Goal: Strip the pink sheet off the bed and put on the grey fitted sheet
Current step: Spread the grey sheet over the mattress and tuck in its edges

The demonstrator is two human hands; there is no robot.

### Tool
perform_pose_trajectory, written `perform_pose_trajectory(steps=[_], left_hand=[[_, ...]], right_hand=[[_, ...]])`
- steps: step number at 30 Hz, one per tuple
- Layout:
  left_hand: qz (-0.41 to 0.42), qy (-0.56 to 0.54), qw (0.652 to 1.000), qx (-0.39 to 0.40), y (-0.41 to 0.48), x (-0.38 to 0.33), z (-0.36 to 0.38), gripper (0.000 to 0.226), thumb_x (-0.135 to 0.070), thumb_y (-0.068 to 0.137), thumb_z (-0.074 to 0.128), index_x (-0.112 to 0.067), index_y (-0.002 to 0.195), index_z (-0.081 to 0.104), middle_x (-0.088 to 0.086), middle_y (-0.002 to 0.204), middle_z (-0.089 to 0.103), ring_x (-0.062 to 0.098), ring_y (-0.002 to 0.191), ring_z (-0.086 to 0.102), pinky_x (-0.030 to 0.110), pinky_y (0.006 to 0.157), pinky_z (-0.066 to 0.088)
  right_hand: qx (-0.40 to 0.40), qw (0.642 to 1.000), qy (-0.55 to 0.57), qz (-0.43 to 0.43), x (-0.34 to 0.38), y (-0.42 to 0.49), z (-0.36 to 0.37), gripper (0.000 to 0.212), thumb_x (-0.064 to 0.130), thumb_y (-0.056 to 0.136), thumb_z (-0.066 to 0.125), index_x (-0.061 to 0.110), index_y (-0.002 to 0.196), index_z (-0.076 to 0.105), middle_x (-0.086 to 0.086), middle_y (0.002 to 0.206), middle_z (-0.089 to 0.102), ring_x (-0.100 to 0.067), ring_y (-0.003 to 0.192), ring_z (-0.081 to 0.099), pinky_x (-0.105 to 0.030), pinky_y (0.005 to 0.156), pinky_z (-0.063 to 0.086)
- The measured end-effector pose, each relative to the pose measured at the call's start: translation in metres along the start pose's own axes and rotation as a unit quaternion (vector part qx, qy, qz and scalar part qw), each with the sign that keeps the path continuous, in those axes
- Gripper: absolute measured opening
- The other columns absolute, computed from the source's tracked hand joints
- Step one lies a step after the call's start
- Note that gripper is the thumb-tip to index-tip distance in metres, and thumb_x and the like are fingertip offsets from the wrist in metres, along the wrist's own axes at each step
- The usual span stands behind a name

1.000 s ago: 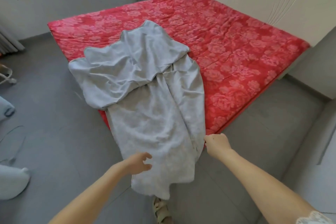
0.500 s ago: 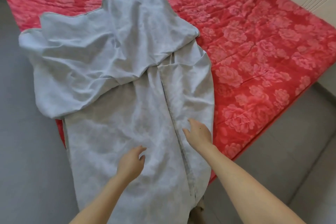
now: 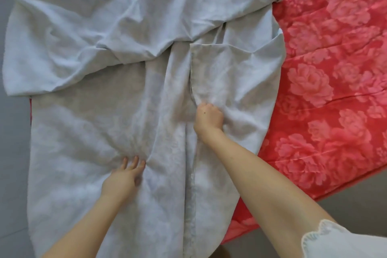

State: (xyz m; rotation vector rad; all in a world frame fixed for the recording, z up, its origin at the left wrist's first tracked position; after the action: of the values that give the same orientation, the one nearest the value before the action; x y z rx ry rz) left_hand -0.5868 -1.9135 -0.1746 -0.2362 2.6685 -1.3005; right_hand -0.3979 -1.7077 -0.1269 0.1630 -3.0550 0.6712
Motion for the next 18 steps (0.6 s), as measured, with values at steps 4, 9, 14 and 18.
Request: perform_pose_trajectory(steps=[4, 9, 14, 18], left_hand=[[-0.022, 0.018, 0.999, 0.020, -0.002, 0.000, 0.001, 0.060, -0.022, 0.099, 0.035, -0.031, 0.151, 0.006, -0.003, 0.160, 0.000, 0.026, 0.147, 0.000, 0.040, 0.114, 0.024], [-0.054, 0.048, 0.996, 0.051, -0.012, -0.011, -0.018, 0.056, -0.023, 0.099, 0.035, -0.026, 0.151, 0.012, 0.001, 0.160, 0.004, 0.028, 0.146, 0.009, 0.038, 0.112, 0.028], [-0.089, 0.007, 0.995, -0.037, -0.024, -0.047, -0.043, 0.031, -0.023, 0.091, 0.043, -0.018, 0.116, 0.059, 0.013, 0.125, 0.058, 0.029, 0.107, 0.059, 0.030, 0.085, 0.048], [-0.009, -0.022, 0.997, -0.068, -0.034, -0.100, -0.047, 0.026, -0.028, 0.096, 0.044, -0.019, 0.115, 0.058, 0.014, 0.112, 0.066, 0.029, 0.098, 0.062, 0.029, 0.078, 0.046]], right_hand=[[-0.109, 0.964, 0.224, 0.094, -0.106, -0.034, -0.054, 0.023, 0.008, 0.081, 0.051, 0.002, 0.102, 0.058, -0.021, 0.100, 0.064, -0.041, 0.094, 0.060, -0.037, 0.071, 0.042], [-0.219, 0.919, 0.188, 0.269, -0.306, -0.151, -0.086, 0.045, 0.023, 0.066, 0.035, 0.000, 0.095, 0.060, -0.035, 0.086, 0.062, -0.051, 0.084, 0.058, -0.046, 0.068, 0.043], [-0.176, 0.919, 0.149, 0.321, -0.405, -0.216, -0.067, 0.013, -0.002, 0.081, 0.048, -0.005, 0.092, 0.056, -0.035, 0.078, 0.060, -0.049, 0.074, 0.057, -0.039, 0.060, 0.031], [-0.187, 0.881, 0.186, 0.393, -0.455, -0.242, -0.047, 0.021, -0.009, 0.078, 0.049, -0.005, 0.097, 0.057, -0.034, 0.087, 0.061, -0.048, 0.081, 0.056, -0.043, 0.066, 0.042]])
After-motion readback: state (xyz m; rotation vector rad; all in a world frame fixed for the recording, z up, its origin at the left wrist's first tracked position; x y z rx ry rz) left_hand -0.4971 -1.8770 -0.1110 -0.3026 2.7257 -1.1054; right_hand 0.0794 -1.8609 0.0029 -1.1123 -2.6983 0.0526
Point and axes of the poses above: each hand's wrist, its own y-axis towards the middle knuckle, its own z-axis out of the palm, x = y × z, the point moved 5 cm from there along y, towards the middle knuckle
